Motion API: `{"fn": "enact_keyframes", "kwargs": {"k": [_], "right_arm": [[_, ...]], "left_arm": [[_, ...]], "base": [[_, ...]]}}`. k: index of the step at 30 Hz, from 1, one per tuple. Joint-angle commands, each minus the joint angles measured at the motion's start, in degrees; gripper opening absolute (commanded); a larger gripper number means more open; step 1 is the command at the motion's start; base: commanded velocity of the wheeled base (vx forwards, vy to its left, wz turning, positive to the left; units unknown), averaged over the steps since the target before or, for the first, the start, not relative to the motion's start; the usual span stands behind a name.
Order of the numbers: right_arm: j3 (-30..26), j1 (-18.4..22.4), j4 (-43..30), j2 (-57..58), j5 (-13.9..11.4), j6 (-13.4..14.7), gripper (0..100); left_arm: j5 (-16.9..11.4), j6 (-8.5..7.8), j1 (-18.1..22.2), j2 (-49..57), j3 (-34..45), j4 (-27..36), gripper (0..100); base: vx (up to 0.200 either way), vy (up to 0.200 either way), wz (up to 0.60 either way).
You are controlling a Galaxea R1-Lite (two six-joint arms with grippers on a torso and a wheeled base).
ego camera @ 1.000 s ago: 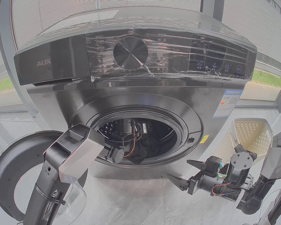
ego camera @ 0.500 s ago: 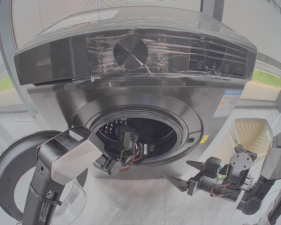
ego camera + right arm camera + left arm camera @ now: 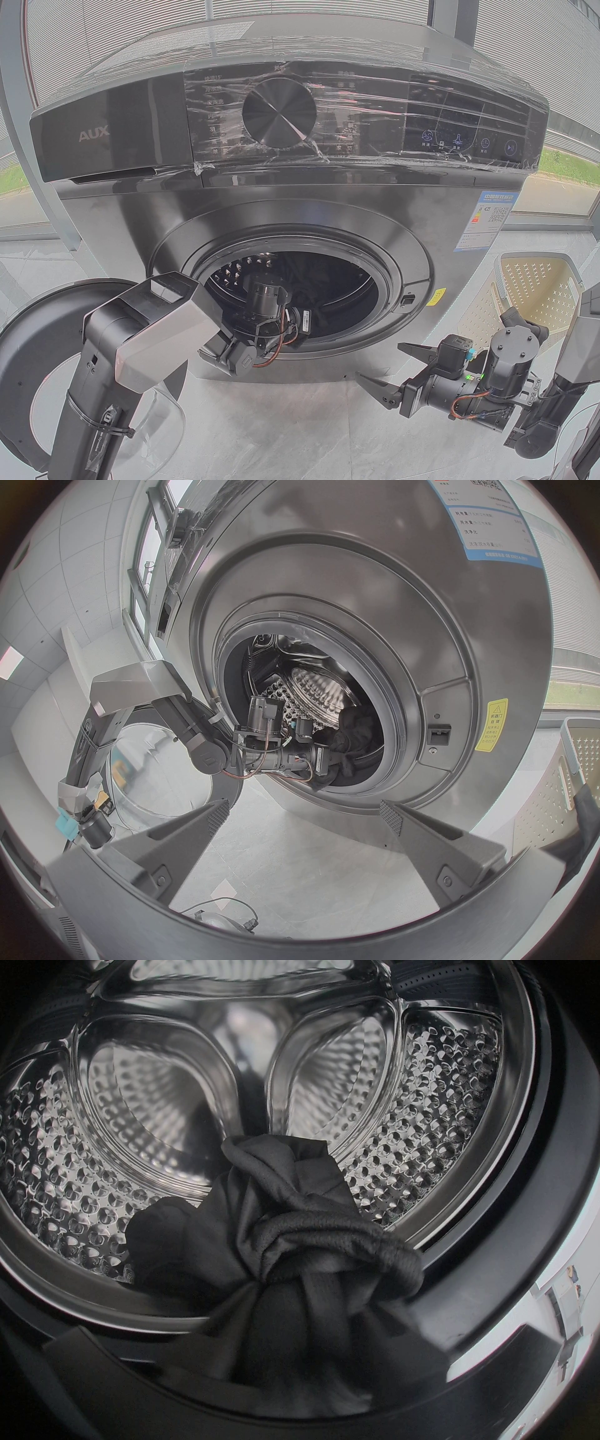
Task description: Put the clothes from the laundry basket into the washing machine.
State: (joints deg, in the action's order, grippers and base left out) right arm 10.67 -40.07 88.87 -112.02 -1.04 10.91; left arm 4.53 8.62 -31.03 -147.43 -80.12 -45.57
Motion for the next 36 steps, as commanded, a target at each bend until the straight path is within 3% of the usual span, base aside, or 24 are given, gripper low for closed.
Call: {"fn": "enact_keyframes", "kwargs": {"k": [1, 5, 7, 13, 21, 36], "right_arm": [[0.06, -0.1, -0.01, 0.05, -0.02, -0.01, 100], [0.06, -0.01, -0.01, 0.05, -0.02, -0.01, 100], [0.14, -0.1, -0.01, 0.05, -0.02, -0.01, 100], [0.14, 0.08, 0.08, 0.13, -0.02, -0.01, 100], [0.06, 0.17, 0.08, 0.05, -0.02, -0.01, 100], [-0.03, 0.34, -0.01, 0.05, -0.02, -0.01, 100]], "left_arm": [[0.04, 0.26, 0.09, -0.22, -0.92, -0.13, 0], [1.0, 0.61, 0.88, -0.05, -4.08, -0.57, 0], [3.55, 0.79, 1.41, -0.75, -8.83, -2.33, 0], [6.54, 0.96, 2.64, -4.62, -17.27, -4.0, 0], [8.65, 0.87, 3.08, -10.59, -28.69, -3.91, 0], [8.74, 0.7, 3.52, -10.77, -29.57, -3.39, 0]], "base": [[0.0, 0.0, 0.0], [0.0, 0.0, 0.0], [0.0, 0.0, 0.0], [0.0, 0.0, 0.0], [0.0, 0.0, 0.0], [0.0, 0.0, 0.0]]}}
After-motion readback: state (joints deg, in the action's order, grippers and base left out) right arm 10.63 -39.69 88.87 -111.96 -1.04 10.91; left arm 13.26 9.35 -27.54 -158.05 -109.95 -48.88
